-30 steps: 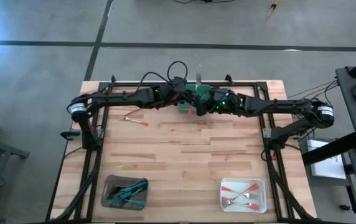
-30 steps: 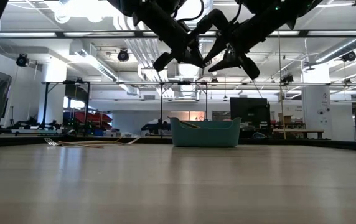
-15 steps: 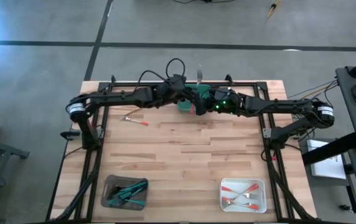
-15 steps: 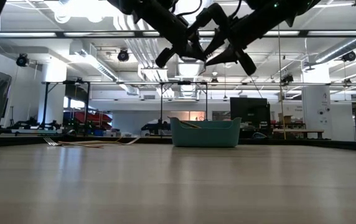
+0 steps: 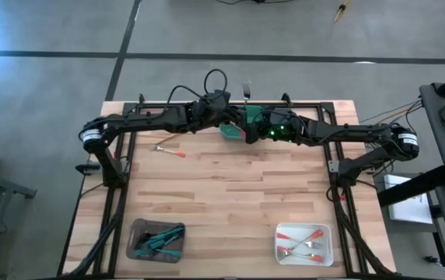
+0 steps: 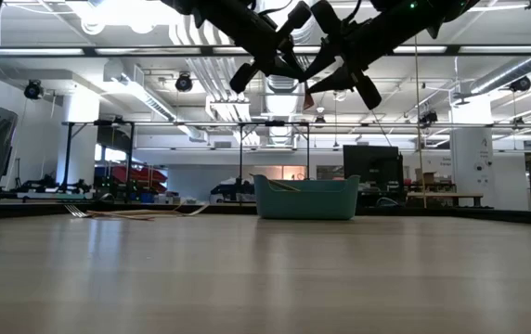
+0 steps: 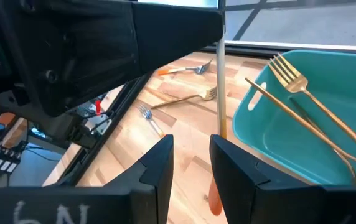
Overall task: Sort silverware by color (type)
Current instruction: Put the orange fork into the white bin
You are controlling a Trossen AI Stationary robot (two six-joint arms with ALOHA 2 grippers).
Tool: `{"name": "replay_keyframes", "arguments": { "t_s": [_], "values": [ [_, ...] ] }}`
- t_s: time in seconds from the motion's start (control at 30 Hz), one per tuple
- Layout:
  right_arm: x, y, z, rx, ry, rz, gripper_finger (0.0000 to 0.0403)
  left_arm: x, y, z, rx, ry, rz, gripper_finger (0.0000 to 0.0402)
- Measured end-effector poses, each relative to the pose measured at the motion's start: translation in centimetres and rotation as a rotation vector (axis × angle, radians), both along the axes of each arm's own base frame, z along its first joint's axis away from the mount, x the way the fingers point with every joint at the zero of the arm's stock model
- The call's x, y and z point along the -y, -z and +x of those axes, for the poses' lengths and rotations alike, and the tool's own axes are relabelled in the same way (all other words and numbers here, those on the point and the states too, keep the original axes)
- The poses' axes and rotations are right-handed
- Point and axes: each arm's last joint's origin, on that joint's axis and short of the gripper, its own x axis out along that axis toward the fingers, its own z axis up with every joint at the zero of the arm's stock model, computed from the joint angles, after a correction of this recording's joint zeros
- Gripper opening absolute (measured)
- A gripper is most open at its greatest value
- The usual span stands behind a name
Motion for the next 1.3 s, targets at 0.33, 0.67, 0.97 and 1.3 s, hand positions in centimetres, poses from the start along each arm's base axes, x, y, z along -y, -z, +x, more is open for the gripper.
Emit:
{"name": "replay_keyframes", "arguments": {
  "t_s": [0.33,0.67,0.97,1.3],
  "values": [
    [-0.2,-1.0,-0.9,0.005,-0.014,-0.045,0.0098,-0.5,-0.2,-0.1,0.022,0.019,-0.003,0.0000],
    [-0.2,-0.9,-1.0,-0.005,-0.015,-0.042,0.0098,-0.6,-0.4,-0.1,0.020,0.044,0.015,0.0000],
    [-0.4,-1.4,-1.5,-0.018,-0.023,-0.050,0.0098,-1.6,-0.1,-0.6,-0.017,0.016,0.004,0.0000],
    [-0.4,-0.8,-1.7,-0.070,-0.019,-0.033,0.0098,-1.4,-1.2,-0.5,0.019,0.050,0.006,0.0000]
  ]
}}
